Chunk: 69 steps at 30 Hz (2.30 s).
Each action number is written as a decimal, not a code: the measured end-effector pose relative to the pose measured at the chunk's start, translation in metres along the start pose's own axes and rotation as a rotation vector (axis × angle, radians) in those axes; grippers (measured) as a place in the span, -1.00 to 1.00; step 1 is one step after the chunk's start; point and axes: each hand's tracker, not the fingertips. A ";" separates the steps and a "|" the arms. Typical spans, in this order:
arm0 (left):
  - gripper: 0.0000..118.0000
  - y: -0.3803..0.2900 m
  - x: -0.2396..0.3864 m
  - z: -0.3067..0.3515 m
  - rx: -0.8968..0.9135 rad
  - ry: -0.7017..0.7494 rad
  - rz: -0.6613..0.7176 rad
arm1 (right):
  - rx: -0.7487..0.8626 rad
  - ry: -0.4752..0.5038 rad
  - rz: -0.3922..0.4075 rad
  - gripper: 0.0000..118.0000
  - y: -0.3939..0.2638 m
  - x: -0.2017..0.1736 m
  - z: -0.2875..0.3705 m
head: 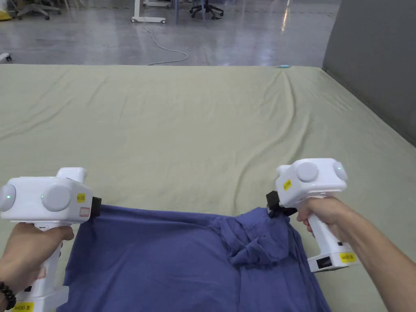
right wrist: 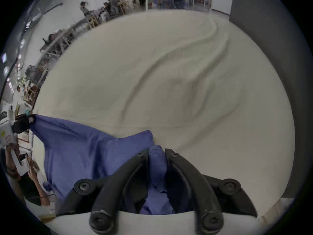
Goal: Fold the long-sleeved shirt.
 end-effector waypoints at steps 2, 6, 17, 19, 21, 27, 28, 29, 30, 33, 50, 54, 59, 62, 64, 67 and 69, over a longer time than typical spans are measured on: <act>-1.00 -0.005 -0.004 0.031 0.048 -0.034 0.005 | 0.068 0.058 0.007 -0.79 -0.014 0.002 0.034; -1.00 -0.034 -0.011 0.089 0.067 -0.045 -0.014 | 0.177 0.062 0.061 -0.79 -0.061 0.000 0.098; -1.00 -0.170 -0.001 0.132 -0.109 -0.053 -0.133 | 0.190 0.004 0.266 -0.79 -0.219 -0.031 0.145; -1.00 -0.192 0.004 0.120 -0.188 -0.056 -0.163 | 0.132 -0.015 0.299 -0.79 -0.232 -0.033 0.133; -1.00 -0.209 0.006 0.105 -0.249 -0.072 -0.161 | 0.087 -0.024 0.325 -0.79 -0.245 -0.036 0.122; -1.00 -0.230 0.003 0.073 -0.292 -0.051 -0.146 | -0.017 -0.081 0.372 -0.78 -0.258 -0.035 0.083; -1.00 -0.230 0.002 0.075 -0.286 -0.049 -0.136 | -0.027 -0.081 0.368 -0.78 -0.259 -0.034 0.079; -1.00 -0.227 0.003 0.076 -0.281 -0.046 -0.132 | -0.026 -0.081 0.362 -0.75 -0.259 -0.033 0.076; -0.99 -0.226 0.003 0.075 -0.279 -0.049 -0.133 | -0.014 -0.084 0.350 -0.60 -0.258 -0.031 0.076; -0.13 -0.224 0.001 0.085 -0.262 -0.062 -0.129 | 0.003 -0.130 0.309 0.44 -0.254 -0.029 0.086; -1.00 -0.165 0.027 0.114 0.148 0.052 -0.012 | 0.322 -0.118 0.140 -1.00 -0.184 -0.101 0.120; -1.00 -0.168 0.016 0.113 0.105 -0.055 0.045 | 0.292 -0.139 0.139 -1.00 -0.181 -0.106 0.104; 0.47 -0.178 -0.045 0.128 0.086 -0.380 0.329 | 0.322 -0.128 0.092 -1.00 -0.187 -0.106 0.114; 1.00 -0.205 -0.076 0.116 0.118 -0.481 0.447 | 0.339 -0.072 0.067 -1.00 -0.200 -0.116 0.125; 1.00 -0.212 -0.095 0.092 0.050 -0.504 0.498 | 0.329 -0.040 0.061 -1.00 -0.208 -0.123 0.124; 1.00 -0.236 -0.111 0.079 -0.031 -0.585 0.605 | 0.314 -0.018 0.062 -1.00 -0.214 -0.135 0.121; 1.00 -0.246 -0.114 0.066 -0.076 -0.668 0.647 | 0.309 0.000 0.059 -1.00 -0.217 -0.140 0.120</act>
